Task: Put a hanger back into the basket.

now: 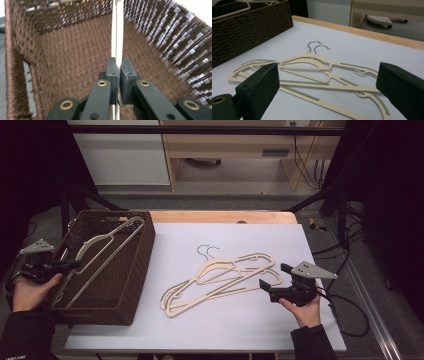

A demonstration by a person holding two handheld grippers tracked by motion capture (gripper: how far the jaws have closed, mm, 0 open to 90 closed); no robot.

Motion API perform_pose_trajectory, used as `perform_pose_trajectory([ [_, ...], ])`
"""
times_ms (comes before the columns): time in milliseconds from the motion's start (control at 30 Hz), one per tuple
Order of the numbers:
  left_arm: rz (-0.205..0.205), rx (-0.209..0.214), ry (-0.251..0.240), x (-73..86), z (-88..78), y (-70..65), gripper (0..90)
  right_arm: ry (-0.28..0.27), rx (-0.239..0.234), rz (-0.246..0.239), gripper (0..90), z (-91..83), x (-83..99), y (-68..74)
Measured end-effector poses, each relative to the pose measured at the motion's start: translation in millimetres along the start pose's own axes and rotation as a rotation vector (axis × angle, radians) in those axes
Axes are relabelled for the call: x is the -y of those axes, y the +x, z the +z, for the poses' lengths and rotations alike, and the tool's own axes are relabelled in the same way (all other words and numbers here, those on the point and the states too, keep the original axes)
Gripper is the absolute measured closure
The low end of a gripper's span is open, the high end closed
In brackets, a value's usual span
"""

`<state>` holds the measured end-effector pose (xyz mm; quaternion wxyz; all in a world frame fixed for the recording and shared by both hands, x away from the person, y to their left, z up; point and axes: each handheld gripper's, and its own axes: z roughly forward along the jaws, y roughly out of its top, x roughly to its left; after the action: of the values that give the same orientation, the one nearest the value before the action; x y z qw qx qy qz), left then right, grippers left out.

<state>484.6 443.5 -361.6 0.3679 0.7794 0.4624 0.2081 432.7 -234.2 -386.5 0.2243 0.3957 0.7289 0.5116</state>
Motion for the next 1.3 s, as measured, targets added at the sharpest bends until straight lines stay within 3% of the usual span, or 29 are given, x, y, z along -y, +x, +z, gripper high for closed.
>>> perform_pose_trajectory([
  [133, -0.009, 0.019, 0.032, 0.5, 9.7, -2.0, 85.6, 0.003, -0.001, 0.002, 5.0, 0.7, 0.2, 0.6],
  [267, -0.012, -0.015, 0.101, 0.0, 20.3, -5.2, 84.1, -0.002, -0.001, 0.001, 5.0, -0.2, 0.0, 0.2],
  [367, -0.043, -0.014, 0.107, -0.1, 18.3, -2.4, 77.5, -0.001, -0.004, -0.001, 5.0, -0.9, -0.1, 0.0],
  [467, -0.050, -0.045, 0.099, 0.2, 16.5, -4.0, 68.7, -0.002, -0.007, 0.002, 5.0, -0.6, -0.1, 0.4],
  [533, -0.051, -0.070, 0.063, -1.0, 12.3, -5.7, 62.8, -0.002, -0.005, 0.001, 5.0, -0.6, -0.1, 0.2],
  [700, -0.064, -0.083, -0.033, -8.5, -1.3, -13.7, 48.9, -0.004, -0.004, 0.002, 5.0, -1.2, -0.4, -0.1],
  [900, -0.027, -0.088, -0.161, -16.8, -14.5, -37.6, 35.8, -0.011, -0.001, 0.008, 5.0, -2.5, -0.9, -0.4],
  [1033, -0.015, -0.045, -0.210, -22.4, -17.0, -59.3, 27.0, -0.015, 0.000, 0.013, 5.0, -3.5, -1.4, -0.8],
  [1300, -0.037, 0.034, -0.299, -31.4, -17.5, -99.6, 13.2, -0.023, 0.002, 0.013, 5.0, -4.4, -1.6, -1.2],
])
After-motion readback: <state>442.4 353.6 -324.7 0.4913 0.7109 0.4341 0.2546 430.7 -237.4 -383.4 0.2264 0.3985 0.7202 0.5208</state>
